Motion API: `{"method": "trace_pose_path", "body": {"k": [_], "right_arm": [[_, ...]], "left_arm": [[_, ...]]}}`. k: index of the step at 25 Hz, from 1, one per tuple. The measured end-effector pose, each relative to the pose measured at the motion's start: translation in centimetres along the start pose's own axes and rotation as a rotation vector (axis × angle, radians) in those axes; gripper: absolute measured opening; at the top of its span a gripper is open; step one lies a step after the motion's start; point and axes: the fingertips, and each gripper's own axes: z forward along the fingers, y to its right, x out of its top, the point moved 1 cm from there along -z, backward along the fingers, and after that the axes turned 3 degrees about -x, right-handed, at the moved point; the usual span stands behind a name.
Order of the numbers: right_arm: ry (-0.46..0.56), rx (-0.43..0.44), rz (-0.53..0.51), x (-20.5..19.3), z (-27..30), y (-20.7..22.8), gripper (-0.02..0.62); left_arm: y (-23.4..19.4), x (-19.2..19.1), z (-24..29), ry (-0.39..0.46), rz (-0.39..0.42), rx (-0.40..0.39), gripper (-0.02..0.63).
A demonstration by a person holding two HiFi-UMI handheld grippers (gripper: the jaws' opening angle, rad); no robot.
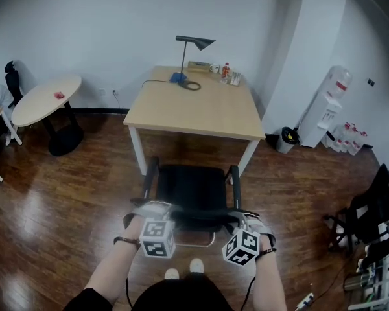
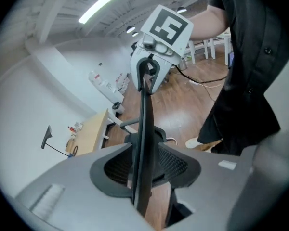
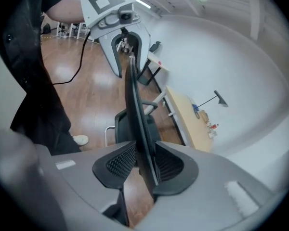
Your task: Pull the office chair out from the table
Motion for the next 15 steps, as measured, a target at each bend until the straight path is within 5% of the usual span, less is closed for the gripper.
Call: {"method": "trace_pose_path", "body": {"k": [7,15], "right_arm": [[0.23,-0.191,0.21,0.0,-3.0,1.1,0.061],[0.398,-0.185,0.439,-1.0,-8.0,-0.6,0.041]], "left_arm": [[-0.8,2.0,-2.6,0.199,-0.321,0.284,0.116],[1.8,5.4,-5.4,0.279,-0.528,0.498,0.064]]}}
